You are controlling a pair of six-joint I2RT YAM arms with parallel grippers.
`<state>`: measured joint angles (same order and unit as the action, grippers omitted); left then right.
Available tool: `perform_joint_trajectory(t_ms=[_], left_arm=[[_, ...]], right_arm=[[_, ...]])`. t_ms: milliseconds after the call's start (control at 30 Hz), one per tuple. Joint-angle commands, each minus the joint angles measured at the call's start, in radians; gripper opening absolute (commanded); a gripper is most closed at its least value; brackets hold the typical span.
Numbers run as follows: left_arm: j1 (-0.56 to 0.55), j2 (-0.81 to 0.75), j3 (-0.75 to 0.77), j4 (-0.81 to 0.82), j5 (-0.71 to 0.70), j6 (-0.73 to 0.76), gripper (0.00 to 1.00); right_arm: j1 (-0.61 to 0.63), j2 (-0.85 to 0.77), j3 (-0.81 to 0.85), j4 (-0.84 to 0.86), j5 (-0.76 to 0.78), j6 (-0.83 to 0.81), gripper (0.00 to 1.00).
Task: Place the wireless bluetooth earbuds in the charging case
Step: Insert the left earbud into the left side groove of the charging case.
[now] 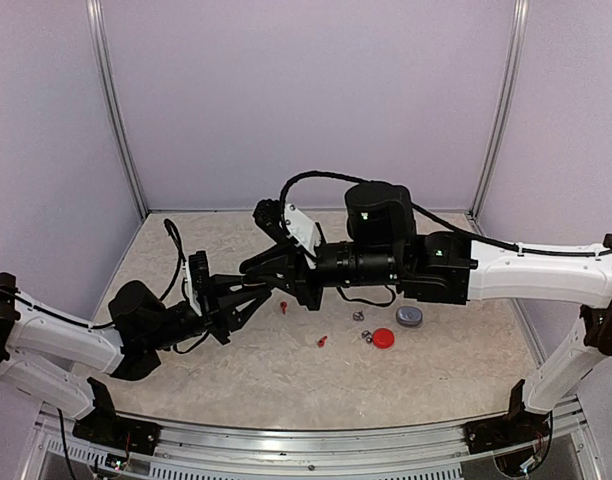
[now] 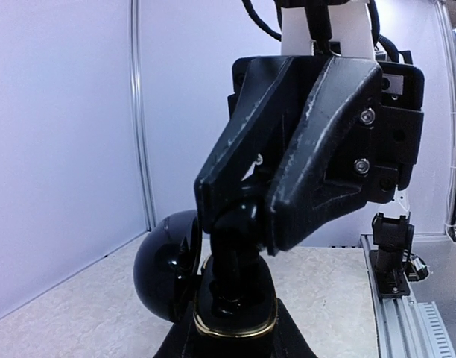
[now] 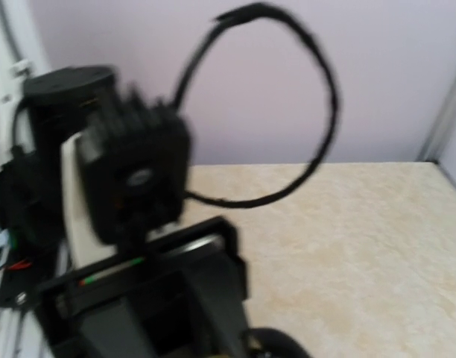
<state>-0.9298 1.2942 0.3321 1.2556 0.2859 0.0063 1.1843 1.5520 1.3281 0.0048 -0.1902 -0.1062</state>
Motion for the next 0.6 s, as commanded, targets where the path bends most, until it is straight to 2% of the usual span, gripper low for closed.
perform_joint_trajectory(t_ms=[0, 267, 567], left_arm=[[-0.021, -0.015, 0.008, 0.019, -0.138, 0.048, 0.0], [-0.049, -0.006, 0.021, 0.013, -0.267, 0.09, 0.0], [-0.054, 0.001, 0.019, 0.04, -0.306, 0.092, 0.0]], right_arm=[[0.011, -0.022, -0.014, 0.096, 0.119, 0.055, 0.06], [0.013, 0.01, -0.023, 0.188, 0.138, 0.175, 0.06], [0.012, 0.043, -0.018, 0.193, 0.131, 0.203, 0.06]])
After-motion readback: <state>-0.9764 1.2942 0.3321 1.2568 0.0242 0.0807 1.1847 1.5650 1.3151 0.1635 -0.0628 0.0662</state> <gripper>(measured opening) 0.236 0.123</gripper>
